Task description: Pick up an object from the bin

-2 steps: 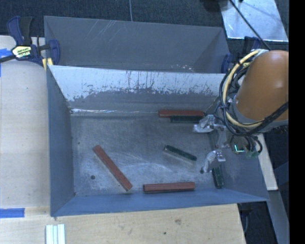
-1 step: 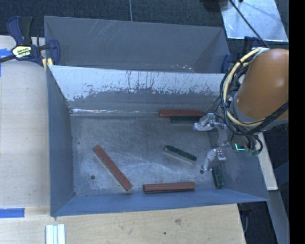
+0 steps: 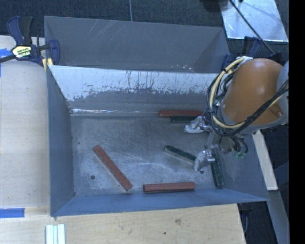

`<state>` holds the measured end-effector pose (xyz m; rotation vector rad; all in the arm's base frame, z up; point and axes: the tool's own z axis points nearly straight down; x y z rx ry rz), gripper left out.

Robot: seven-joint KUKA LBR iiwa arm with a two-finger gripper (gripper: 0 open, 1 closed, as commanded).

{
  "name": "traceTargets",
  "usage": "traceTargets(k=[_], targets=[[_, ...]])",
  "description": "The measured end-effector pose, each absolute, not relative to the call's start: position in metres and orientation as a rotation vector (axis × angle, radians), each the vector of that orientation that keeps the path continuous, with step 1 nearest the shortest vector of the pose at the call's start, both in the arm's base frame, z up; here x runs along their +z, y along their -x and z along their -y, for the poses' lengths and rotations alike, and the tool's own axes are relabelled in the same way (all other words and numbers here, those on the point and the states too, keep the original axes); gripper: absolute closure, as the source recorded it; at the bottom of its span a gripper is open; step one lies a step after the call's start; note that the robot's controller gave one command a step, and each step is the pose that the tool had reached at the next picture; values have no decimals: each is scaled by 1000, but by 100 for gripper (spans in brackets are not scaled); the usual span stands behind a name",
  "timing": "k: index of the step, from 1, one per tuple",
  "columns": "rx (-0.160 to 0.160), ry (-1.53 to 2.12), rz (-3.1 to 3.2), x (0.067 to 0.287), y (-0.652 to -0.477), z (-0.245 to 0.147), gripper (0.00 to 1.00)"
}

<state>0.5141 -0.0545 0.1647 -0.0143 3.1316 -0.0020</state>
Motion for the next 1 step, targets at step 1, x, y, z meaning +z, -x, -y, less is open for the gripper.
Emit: traceTargets(k=[1], targets=[[-3, -97, -3110, 77, -508, 64, 100]])
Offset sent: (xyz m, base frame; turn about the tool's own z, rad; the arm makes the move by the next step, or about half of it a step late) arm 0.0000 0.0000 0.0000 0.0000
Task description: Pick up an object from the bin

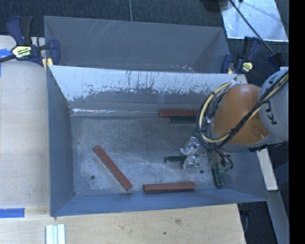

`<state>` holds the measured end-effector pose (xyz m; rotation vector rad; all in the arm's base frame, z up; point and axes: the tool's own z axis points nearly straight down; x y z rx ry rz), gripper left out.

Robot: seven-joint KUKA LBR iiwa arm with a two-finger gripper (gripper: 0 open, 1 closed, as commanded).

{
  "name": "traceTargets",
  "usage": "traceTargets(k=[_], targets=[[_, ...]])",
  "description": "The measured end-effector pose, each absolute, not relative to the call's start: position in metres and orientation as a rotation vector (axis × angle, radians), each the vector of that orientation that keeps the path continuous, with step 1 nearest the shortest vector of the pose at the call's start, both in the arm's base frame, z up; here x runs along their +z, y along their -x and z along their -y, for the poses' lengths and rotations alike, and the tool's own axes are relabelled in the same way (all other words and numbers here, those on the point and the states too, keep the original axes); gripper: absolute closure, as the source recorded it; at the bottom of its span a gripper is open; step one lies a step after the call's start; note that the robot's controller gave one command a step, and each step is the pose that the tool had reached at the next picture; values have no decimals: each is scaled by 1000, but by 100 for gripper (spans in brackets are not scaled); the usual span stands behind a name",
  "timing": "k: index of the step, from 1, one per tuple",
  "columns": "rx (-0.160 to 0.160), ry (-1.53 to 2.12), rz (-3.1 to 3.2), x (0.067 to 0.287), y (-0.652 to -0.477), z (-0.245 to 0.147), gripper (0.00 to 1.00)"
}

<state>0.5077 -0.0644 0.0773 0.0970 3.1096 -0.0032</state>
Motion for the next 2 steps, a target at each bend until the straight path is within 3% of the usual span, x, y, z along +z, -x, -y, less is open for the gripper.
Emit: traceTargets(k=[1, 2], targets=[[-4, -96, -3110, 77, -508, 64, 100], [-1, 2, -3138, 211, -518, 62, 100]])
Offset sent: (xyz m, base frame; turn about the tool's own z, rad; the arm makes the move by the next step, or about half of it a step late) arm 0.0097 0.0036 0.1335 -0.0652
